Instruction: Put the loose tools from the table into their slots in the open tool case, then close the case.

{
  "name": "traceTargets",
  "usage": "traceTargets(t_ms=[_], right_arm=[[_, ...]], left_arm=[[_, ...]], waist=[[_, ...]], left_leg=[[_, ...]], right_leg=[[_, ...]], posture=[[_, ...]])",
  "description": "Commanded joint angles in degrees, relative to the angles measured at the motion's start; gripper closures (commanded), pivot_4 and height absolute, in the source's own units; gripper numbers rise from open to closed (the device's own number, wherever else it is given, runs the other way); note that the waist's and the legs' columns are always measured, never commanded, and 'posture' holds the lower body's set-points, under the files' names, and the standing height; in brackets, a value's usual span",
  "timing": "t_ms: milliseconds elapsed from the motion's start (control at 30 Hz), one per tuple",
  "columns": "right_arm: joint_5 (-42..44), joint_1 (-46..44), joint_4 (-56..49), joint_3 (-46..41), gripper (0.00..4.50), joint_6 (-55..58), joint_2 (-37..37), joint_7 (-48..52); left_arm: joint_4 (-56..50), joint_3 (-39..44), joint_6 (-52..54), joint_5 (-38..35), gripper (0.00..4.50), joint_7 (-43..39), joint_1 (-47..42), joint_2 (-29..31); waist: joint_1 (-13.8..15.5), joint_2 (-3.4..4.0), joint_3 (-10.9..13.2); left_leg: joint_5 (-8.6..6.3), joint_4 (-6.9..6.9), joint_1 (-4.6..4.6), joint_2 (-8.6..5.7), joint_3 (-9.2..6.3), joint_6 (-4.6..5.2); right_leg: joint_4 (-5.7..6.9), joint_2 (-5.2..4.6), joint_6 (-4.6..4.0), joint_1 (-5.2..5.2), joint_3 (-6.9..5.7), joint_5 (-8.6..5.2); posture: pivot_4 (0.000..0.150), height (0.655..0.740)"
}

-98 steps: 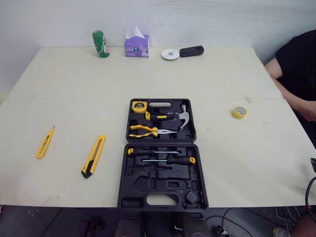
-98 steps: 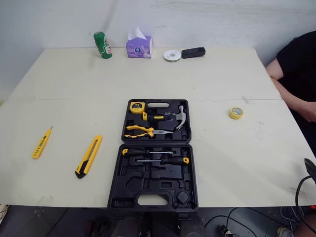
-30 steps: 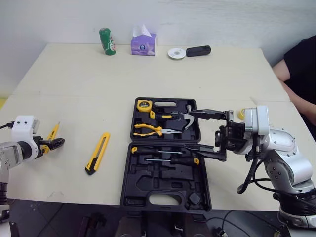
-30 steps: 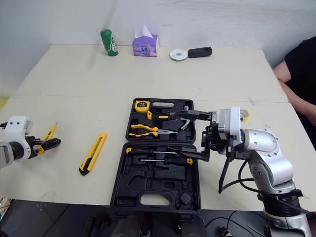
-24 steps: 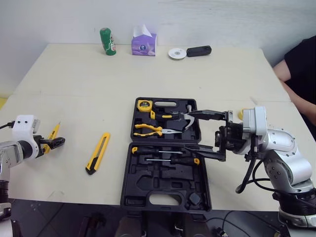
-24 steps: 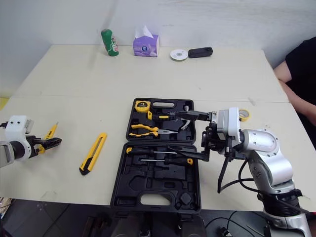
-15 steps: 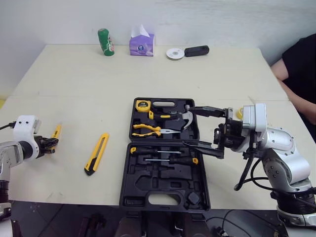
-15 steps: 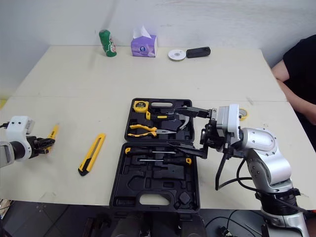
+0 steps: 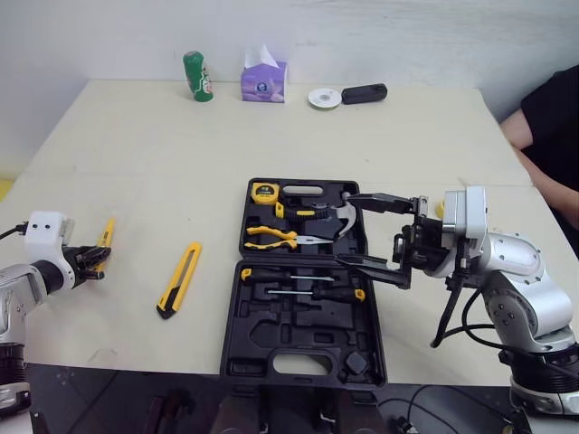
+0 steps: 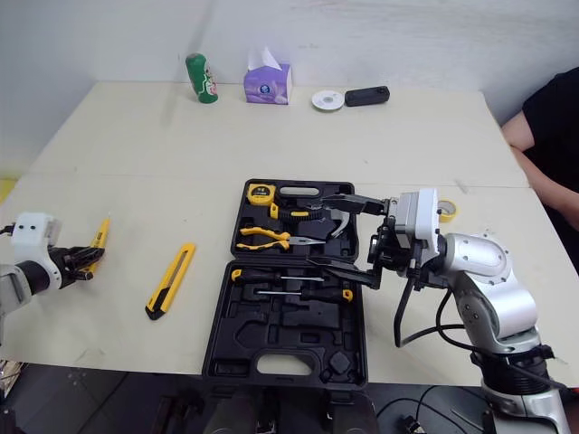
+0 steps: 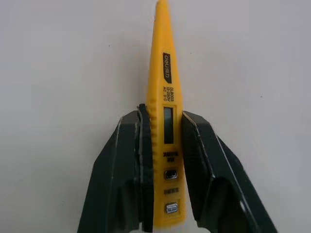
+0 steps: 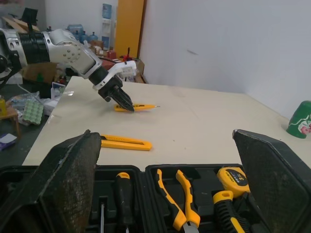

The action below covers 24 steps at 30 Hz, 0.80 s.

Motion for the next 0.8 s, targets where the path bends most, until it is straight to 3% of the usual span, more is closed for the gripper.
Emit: traceTargets(t_ms=[33,233,333,800], right_arm=[[0.1,1.5,-1.4,-2.6,0.0,-0.7,-1.8,0.7],[-0.1,4.6,-0.4,-4.6,0.0,-2.2,-2.5,1.7],[-0.2,6.2,-0.5,-5.2,0.0,-2.4,-3.3,2.8],[-0.5,19.6,-7.4,-12.0,0.0,-3.9,-6.8,2.7]], left_arm=[[-9.6,4.3,-6.2,-4.3,3.98,-11.1,3.4,3.1],[-14.8,4.2,-12.4,-10.7,3.98,-23.8,1.6,3.5],[-17.9,-0.6,-14.2,-12.9,3.98,-31.3,0.3,3.1],[-30.7,-25.6,-9.2,-11.0,3.98,-39.9,-11.0,2.4]], waist=[[-0.1,-0.16,0.0],[0.0,-0.19,0.1],[0.0,-0.2,0.1],[0.1,-0.22,0.1]], left_leg=[[-0.03,0.0,-0.03,0.0,0.0,0.03],[-0.05,0.0,-0.04,-0.01,0.02,0.07],[-0.03,0.04,-0.02,-0.01,0.02,0.08],[0.03,0.05,-0.02,-0.01,0.08,0.15]], right_leg=[[0.0,0.0,0.0,0.0,-0.01,0.0],[-0.1,0.01,0.0,0.02,-0.02,0.0],[-0.12,0.01,0.0,0.04,-0.02,0.0],[-0.06,0.12,0.02,0.11,-0.02,0.01]], posture=[[0.15,0.74],[0.15,0.74],[0.15,0.74],[0.15,0.74]])
